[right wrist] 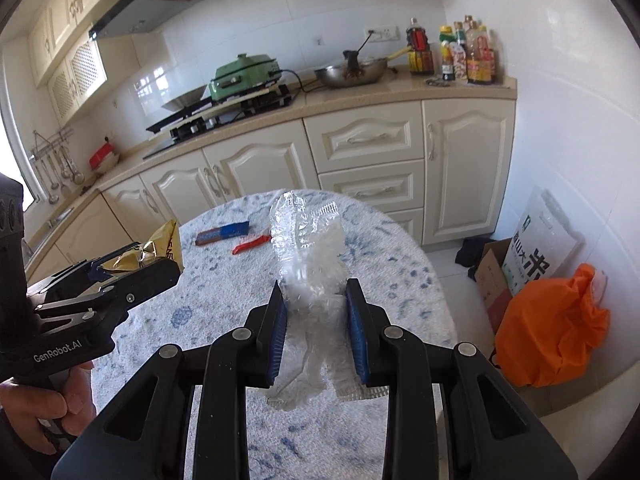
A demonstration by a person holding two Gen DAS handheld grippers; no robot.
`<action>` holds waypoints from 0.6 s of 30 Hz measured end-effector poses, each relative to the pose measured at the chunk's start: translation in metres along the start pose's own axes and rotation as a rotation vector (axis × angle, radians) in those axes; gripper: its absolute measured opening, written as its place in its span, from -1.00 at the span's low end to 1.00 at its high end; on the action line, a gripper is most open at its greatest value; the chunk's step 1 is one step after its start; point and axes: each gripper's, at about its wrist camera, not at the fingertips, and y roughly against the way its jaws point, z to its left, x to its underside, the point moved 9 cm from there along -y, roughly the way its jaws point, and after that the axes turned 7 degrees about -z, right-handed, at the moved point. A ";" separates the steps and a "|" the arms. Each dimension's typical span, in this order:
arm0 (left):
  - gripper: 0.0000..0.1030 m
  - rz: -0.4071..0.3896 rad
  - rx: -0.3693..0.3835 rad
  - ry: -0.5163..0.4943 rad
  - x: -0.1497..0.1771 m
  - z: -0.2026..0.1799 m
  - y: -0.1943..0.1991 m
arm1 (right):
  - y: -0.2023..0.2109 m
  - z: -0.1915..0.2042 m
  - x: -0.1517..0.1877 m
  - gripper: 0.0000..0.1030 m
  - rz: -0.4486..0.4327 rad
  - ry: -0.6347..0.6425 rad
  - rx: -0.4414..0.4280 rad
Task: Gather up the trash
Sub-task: 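Carry the plastic wrap and yellow package with both tools over the blue bin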
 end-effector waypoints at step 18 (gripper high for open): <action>0.29 0.005 0.266 -0.162 -0.015 -0.175 -0.021 | 0.115 -0.144 -0.003 -0.45 -0.134 -0.162 0.247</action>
